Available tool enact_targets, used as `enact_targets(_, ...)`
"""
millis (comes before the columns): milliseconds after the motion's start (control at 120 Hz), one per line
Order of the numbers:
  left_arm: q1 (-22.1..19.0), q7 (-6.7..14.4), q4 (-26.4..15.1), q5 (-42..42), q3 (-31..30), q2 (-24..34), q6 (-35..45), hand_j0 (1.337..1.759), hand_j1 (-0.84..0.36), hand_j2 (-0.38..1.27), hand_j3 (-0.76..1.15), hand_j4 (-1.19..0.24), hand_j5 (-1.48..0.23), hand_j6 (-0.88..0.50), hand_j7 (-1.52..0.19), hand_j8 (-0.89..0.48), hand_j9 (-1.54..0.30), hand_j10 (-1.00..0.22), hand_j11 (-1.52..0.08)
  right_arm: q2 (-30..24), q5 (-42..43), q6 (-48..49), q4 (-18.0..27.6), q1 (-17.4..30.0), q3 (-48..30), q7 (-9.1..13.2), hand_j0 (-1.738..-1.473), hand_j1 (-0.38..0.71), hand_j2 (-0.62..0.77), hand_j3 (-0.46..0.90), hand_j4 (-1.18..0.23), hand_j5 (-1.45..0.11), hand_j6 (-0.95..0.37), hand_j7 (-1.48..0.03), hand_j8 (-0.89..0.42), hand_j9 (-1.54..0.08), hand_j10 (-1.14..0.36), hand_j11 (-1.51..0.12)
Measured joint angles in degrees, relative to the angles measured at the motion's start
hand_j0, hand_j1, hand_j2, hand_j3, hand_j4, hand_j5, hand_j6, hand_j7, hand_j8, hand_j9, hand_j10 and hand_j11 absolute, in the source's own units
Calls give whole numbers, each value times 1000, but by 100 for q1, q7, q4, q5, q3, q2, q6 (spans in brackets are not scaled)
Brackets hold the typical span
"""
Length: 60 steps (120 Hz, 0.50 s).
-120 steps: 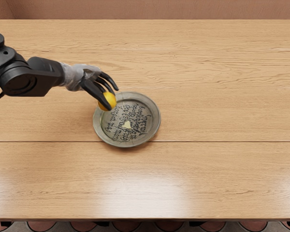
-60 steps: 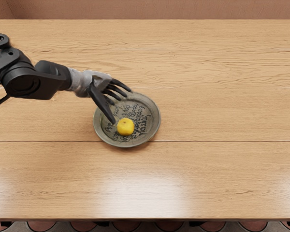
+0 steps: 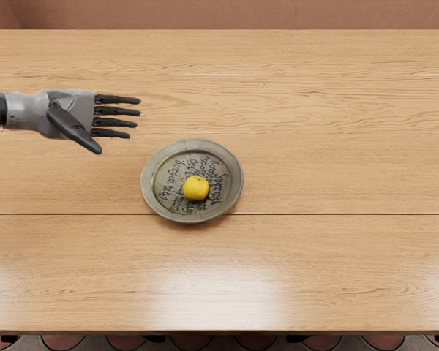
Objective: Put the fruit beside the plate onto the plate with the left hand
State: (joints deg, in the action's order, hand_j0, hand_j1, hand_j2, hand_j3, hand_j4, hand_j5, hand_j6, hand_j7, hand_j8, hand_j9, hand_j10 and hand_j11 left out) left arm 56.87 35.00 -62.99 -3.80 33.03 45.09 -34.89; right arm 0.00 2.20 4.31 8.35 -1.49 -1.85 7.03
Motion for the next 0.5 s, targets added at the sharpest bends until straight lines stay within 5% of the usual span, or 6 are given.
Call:
enact_targets(125,-129,0,88,-175,31,542,-10,1658,339,7,0,-9,-12,-8,-12,-6,-12,-9,-12,0,0,0,-1,0,0,0,-1658,-349,0,0,0,0,0,0,0,0,0,0)
enact_targets(500,-344,0,762,-572,41,809,-16,1658,347,1,0,0,-2,1,-2,1,-2,0,-2,0,-1,0,-3,0,0,0,-1658,-349,0,0,0,0,0,0,0,0,0,0)
